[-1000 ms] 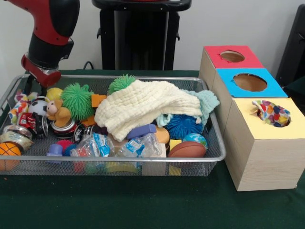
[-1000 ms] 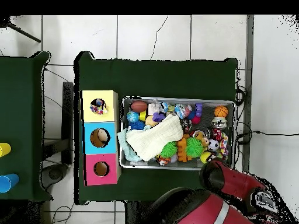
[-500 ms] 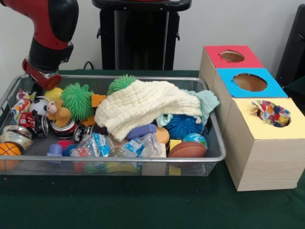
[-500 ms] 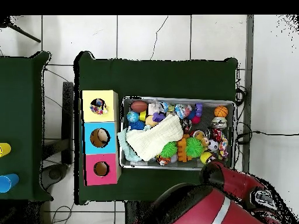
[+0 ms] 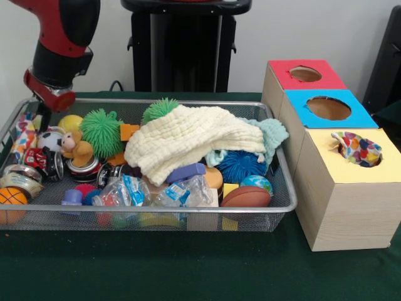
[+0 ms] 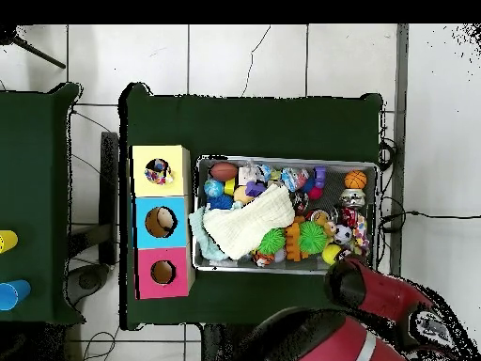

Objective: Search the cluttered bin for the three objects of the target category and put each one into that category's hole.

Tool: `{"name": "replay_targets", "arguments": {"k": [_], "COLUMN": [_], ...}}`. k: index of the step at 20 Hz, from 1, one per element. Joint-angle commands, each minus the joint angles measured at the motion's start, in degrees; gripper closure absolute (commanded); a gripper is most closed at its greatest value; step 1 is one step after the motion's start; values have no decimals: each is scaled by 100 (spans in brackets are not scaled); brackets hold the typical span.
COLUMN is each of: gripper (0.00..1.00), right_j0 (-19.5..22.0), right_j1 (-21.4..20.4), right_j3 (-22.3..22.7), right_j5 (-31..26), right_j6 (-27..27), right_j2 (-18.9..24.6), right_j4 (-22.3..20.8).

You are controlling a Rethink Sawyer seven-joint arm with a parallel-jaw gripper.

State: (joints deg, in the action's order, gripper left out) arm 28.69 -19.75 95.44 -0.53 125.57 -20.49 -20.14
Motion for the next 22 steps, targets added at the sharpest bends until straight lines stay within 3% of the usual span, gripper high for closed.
{"name": "replay_targets", "arguments": {"k": [1, 10, 17, 22], "gripper": [100, 100, 100, 100], "right_j0": [-32, 331, 520, 372], "right_j1": [-1118, -1710, -2356, -2663], "right_j3": [450, 710, 1058, 1145], "right_j5": [-840, -1022, -1541, -1835], "right_j6": [-178, -377, -435, -302], "right_j2": [1007, 1968, 2747, 2926], "right_j4": [-206, -237, 38, 176]}}
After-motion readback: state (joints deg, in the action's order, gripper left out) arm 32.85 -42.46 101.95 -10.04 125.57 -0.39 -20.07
